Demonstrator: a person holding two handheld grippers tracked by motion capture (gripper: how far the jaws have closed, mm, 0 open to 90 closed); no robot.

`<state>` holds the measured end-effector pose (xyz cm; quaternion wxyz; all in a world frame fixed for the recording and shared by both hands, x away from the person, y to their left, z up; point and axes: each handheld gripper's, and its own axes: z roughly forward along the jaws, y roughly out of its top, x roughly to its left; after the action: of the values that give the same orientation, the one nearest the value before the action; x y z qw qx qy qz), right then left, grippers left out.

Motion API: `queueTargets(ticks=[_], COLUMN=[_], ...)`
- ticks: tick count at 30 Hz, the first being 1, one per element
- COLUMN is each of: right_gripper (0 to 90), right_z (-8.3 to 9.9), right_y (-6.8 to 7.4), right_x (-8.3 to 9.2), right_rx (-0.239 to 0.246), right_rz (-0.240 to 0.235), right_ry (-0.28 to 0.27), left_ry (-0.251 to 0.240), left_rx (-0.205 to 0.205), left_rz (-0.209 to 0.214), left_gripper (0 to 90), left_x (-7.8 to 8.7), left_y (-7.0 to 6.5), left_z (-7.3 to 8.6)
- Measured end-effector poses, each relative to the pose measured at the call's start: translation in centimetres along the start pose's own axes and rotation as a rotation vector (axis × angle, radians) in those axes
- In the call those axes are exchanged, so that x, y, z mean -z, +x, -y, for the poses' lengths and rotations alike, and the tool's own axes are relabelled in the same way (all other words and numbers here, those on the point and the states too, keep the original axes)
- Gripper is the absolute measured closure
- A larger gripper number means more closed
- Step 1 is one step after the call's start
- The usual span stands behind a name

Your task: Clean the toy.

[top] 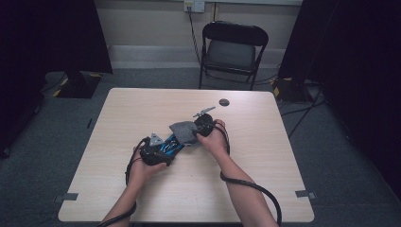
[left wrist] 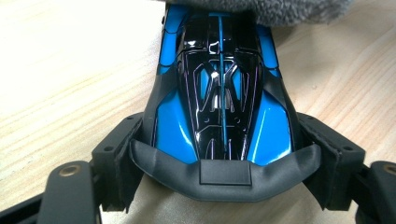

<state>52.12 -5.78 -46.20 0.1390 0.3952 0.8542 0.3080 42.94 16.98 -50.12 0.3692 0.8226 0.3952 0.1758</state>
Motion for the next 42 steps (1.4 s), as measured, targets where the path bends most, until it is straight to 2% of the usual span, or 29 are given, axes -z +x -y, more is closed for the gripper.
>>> queueTargets(ticks=[8, 16, 25, 30, 33, 42], right_gripper=[78.1, 78.0, 77.8, 77.6, 77.6, 77.5], right_z=[1.0, 1.9, 3.0, 3.7, 3.8, 3.2], right_y=[-1.7, -2.8, -4.0, -5.2, -5.5, -5.1], right_x=[0.2, 0.8, 1.7, 2.7, 3.3, 5.1], right_rx=[-0.039, -0.035, -0.055, -0.083, -0.106, -0.09], right_rz=[0.022, 0.037, 0.066, 0.087, 0.081, 0.066], right_ry=[0.006, 0.01, 0.009, -0.02, -0.039, -0.083], left_ry=[0.0, 0.0, 0.0, -0.001, 0.0, -0.001], left_rx=[0.001, 0.001, 0.001, 0.001, 0.001, 0.003], left_rz=[0.003, 0.003, 0.002, 0.002, 0.003, 0.001], left_gripper=[23.9, 23.9, 23.9, 23.9, 23.9, 23.9], left_x=[0.0, 0.0, 0.0, 0.0, 0.0, 0.0], left_y=[0.0, 0.0, 0.0, 0.0, 0.0, 0.0], left_z=[0.0, 0.0, 0.0, 0.0, 0.0, 0.0])
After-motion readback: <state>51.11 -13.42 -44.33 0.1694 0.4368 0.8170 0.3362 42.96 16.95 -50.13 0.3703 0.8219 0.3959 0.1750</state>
